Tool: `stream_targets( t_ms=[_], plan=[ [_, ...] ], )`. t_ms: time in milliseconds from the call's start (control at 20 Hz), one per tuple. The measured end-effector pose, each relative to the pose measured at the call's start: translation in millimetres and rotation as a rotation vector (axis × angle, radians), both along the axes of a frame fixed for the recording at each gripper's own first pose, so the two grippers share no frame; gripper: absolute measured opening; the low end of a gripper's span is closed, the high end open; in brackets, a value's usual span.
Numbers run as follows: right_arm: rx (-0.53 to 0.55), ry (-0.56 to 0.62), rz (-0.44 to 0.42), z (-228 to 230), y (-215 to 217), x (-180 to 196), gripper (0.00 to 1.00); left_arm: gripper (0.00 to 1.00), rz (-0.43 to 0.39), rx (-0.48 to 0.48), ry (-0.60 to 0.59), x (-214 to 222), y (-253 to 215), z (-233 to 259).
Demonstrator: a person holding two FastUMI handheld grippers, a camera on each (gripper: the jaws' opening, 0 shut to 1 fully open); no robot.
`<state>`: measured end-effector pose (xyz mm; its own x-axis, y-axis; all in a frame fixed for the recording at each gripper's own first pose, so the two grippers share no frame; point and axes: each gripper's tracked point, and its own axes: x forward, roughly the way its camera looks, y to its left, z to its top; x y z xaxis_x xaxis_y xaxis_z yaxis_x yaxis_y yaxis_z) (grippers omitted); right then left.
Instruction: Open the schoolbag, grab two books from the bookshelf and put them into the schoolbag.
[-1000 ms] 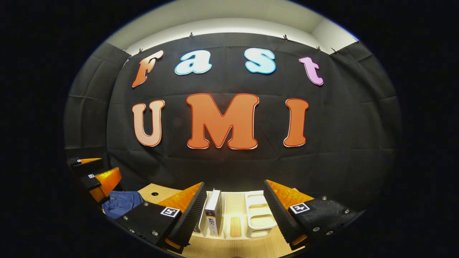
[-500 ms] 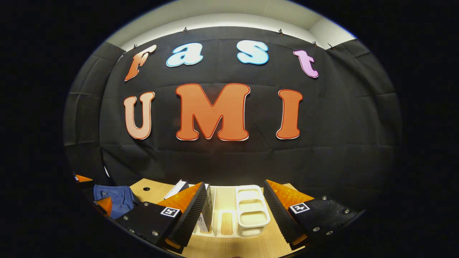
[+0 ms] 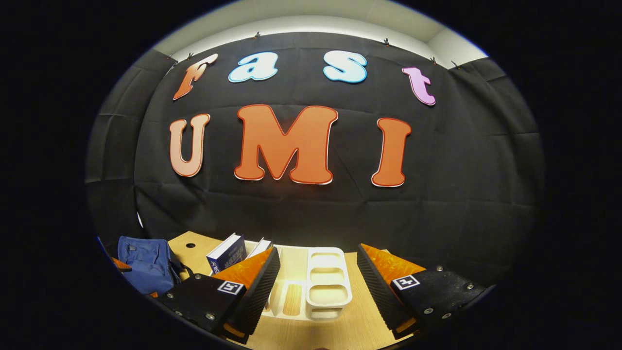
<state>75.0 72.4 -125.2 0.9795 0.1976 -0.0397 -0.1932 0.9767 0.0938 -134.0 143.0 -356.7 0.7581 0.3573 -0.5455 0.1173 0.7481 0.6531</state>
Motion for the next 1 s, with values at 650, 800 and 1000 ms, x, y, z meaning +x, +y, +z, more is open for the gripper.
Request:
stream_targets(
  t_ms=[650, 800, 1000],
  plan=[
    [-0.007, 0.005, -0.020, -12.5, -23.4, 7.0, 0.95, 0.83, 0.088, 0.238, 0.272, -48.5, 42.9, -80.6],
    [-0.004, 0.003, -0.028, -14.2, -25.9, 7.0, 0.95, 0.63, 0.092, 0.241, 0.263, -44.5, 43.8, -79.6],
    [-0.002, 0.007, -0.030, -16.3, -26.6, 6.7, 0.95, 0.27, 0.087, 0.232, 0.257, -39.5, 35.3, -76.4]
  ],
)
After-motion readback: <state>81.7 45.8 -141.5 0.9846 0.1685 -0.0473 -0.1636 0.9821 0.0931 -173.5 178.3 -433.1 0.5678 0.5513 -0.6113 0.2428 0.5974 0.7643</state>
